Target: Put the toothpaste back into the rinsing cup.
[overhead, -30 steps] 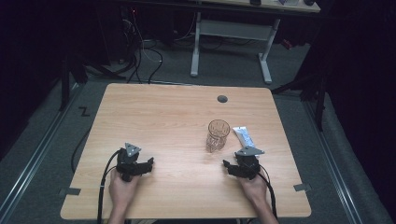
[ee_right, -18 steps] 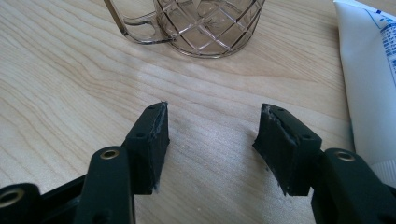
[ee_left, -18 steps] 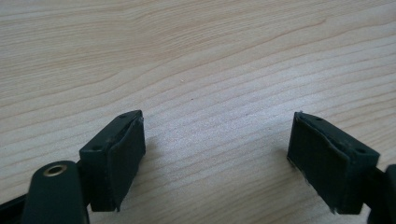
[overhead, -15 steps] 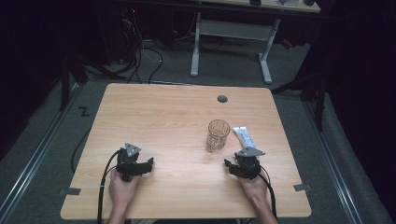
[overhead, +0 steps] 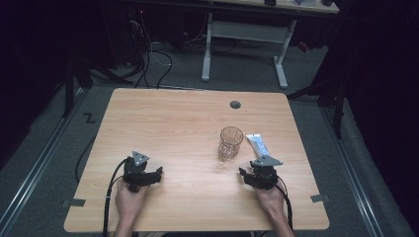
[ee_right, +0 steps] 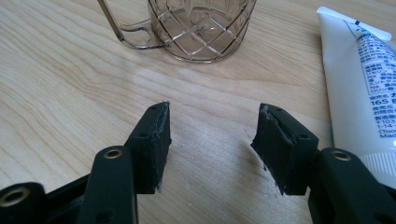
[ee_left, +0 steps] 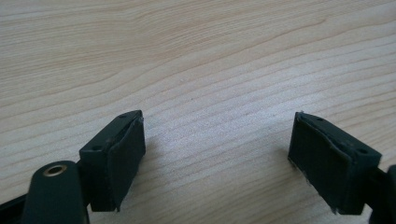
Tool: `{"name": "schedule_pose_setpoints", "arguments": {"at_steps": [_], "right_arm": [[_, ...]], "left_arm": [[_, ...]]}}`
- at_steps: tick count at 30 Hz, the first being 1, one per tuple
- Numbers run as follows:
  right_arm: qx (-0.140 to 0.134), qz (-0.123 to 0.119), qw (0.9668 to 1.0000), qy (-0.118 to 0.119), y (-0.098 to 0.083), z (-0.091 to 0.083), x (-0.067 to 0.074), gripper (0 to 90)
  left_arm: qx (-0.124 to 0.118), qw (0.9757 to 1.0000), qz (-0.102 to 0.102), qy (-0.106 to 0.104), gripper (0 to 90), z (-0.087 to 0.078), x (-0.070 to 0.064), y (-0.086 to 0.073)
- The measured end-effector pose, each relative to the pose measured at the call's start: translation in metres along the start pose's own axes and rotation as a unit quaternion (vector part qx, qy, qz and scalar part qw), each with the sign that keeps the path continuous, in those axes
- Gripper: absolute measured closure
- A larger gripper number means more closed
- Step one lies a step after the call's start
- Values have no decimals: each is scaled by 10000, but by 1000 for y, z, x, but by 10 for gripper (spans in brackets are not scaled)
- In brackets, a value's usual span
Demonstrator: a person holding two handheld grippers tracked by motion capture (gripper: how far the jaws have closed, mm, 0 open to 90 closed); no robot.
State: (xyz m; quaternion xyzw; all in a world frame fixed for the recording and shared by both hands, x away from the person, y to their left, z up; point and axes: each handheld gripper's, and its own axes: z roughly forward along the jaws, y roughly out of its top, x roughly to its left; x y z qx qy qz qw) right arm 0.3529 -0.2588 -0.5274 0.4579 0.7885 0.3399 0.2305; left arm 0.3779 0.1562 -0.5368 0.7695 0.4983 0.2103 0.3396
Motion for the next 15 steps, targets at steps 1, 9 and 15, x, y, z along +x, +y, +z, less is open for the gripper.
{"name": "schedule_pose_setpoints", "arguments": {"at_steps": [1, 9, 15], "right_arm": [[23, -47, 10000, -48, 0, -1, 1, 456], [-83, 11, 10000, 0, 0, -7, -1, 452], [-177, 79, 9998, 95, 0, -13, -2, 450]], "left_arm": [[-8, 10000, 1, 7, 186, 0, 0, 0], [1, 10000, 1, 1, 186, 0, 0, 0], [1, 10000, 1, 0, 186, 0, 0, 0]]}}
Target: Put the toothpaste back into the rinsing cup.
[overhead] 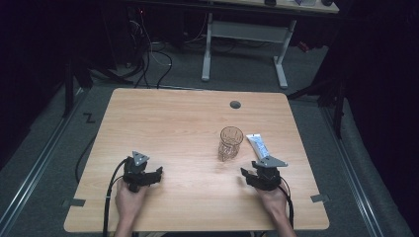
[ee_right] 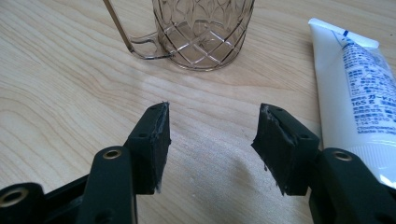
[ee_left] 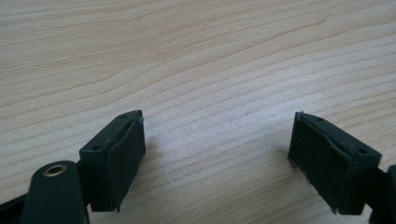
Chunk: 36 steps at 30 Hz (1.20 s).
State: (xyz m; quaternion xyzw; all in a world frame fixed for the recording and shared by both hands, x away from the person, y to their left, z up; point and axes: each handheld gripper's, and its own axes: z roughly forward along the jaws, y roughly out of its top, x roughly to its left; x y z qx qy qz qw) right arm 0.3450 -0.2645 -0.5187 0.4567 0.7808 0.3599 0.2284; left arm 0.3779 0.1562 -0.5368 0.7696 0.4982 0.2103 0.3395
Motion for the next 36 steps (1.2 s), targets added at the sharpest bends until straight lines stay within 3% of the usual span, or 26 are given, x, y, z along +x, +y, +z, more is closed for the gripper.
{"name": "schedule_pose_setpoints", "arguments": {"at_steps": [3, 6, 13, 14, 18, 21, 25, 36], "right_arm": [[-64, 60, 10000, 29, 0, -4, 0, 446], [-168, 225, 9994, 211, 0, -8, -3, 435], [-337, 323, 9983, 353, -1, -14, -5, 428], [-388, 354, 9973, 510, -1, -16, -7, 441], [-425, 440, 9962, 623, -1, -19, -9, 432], [-551, 643, 9937, 738, -2, -23, -15, 404], [-637, 870, 9915, 725, -2, -26, -21, 390], [-572, 1037, 9892, 867, 5, -34, -42, 242]], "left_arm": [[0, 10000, 0, -1, 186, 0, 0, 0], [0, 10000, 0, -1, 186, 0, 0, 0], [1, 10000, 1, -1, 186, 0, 0, 0], [-2, 10000, 1, -2, 186, 0, 0, 0], [-5, 10000, 1, 2, 186, 0, 0, 0], [-6, 10000, 0, 2, 186, 0, 0, 0], [0, 10000, 1, -2, 186, 0, 0, 0], [0, 10000, 0, -3, 186, 0, 0, 0]]}}
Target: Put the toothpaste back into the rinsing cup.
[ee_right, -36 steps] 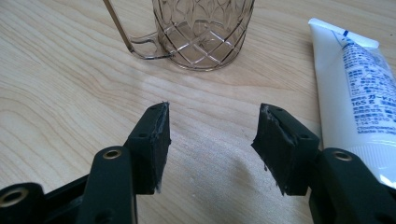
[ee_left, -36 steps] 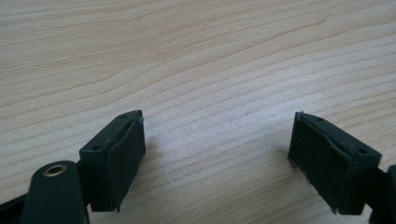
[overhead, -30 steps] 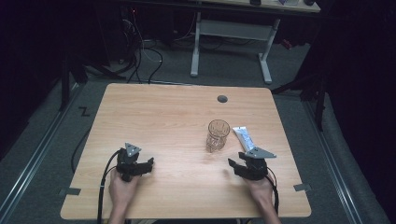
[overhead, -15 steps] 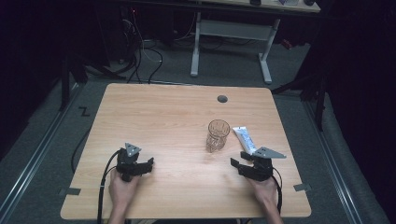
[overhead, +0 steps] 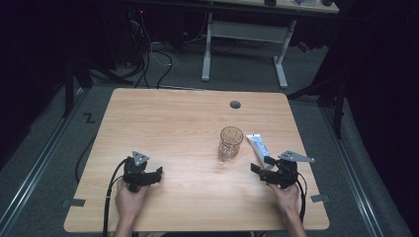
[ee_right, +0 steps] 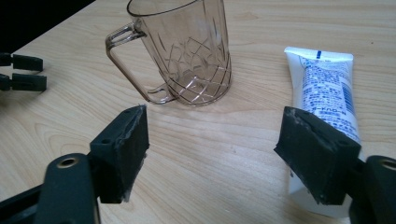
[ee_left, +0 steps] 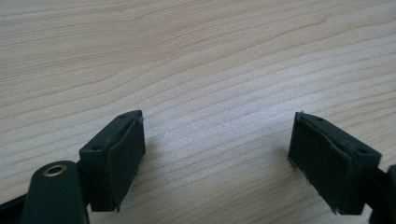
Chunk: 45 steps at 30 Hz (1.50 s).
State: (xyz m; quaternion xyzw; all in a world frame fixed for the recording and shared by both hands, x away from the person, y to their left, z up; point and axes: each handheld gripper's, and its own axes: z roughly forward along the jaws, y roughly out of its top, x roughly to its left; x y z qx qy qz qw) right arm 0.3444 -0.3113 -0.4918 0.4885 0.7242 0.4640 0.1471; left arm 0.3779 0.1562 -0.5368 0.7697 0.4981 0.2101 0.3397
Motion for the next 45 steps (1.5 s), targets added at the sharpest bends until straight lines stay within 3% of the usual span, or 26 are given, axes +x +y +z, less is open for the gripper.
{"name": "schedule_pose_setpoints", "arguments": {"at_steps": [9, 19, 26, 38, 45], "right_arm": [[326, -74, 9994, -95, 12, 1, -9, 269], [320, -113, 9991, -254, 15, 3, -18, 362], [352, -186, 9977, -548, 26, 2, -22, 394], [321, -23, 9962, -814, 50, 5, -32, 406], [490, -45, 9947, -907, 60, 15, -37, 389]], "left_arm": [[0, 10000, 0, 0, 186, 0, 0, 0], [0, 10000, 0, -1, 186, 0, 0, 0], [-4, 10000, 0, 3, 186, 0, 0, 0], [-2, 10000, 1, 3, 186, 0, 0, 0], [1, 10000, 1, -1, 186, 0, 0, 0]]}}
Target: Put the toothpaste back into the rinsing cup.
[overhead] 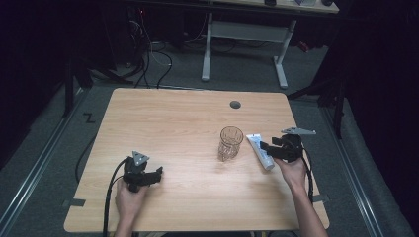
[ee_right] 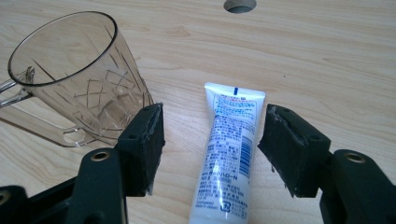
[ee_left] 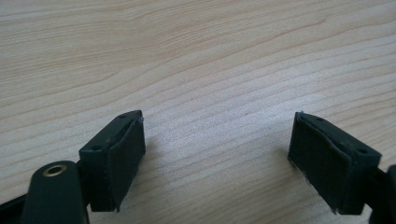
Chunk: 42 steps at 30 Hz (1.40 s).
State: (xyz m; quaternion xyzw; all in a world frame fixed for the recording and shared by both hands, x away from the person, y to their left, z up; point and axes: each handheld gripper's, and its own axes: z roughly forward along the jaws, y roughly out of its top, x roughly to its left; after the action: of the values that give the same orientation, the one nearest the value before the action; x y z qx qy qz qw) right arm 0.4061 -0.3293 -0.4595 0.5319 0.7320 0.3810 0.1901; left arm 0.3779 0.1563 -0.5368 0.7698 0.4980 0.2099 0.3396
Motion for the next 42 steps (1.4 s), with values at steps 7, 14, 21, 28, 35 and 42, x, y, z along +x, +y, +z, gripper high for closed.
{"name": "schedule_pose_setpoints", "arguments": {"at_steps": [7, 14, 21, 28, 35, 42], "right_arm": [[269, -50, 9996, -70, 9, 13, -2, 382], [490, -213, 9984, -162, 16, 27, -3, 407], [637, -360, 9971, -219, 20, 38, 0, 446], [857, -524, 9946, -264, 25, 49, 4, 437], [1176, -497, 9914, -276, 24, 62, 3, 428], [1342, -514, 9891, -312, 23, 71, 2, 405]], "left_arm": [[0, 10000, 0, -1, 186, 0, 0, 0], [1, 10000, 0, -1, 186, 0, 0, 0], [-1, 10000, -1, -1, 186, 0, 0, 0], [-1, 10000, -1, -1, 186, 0, 0, 0], [-4, 10000, -2, 4, 186, 0, 0, 0], [-1, 10000, -1, 0, 186, 0, 0, 0]]}}
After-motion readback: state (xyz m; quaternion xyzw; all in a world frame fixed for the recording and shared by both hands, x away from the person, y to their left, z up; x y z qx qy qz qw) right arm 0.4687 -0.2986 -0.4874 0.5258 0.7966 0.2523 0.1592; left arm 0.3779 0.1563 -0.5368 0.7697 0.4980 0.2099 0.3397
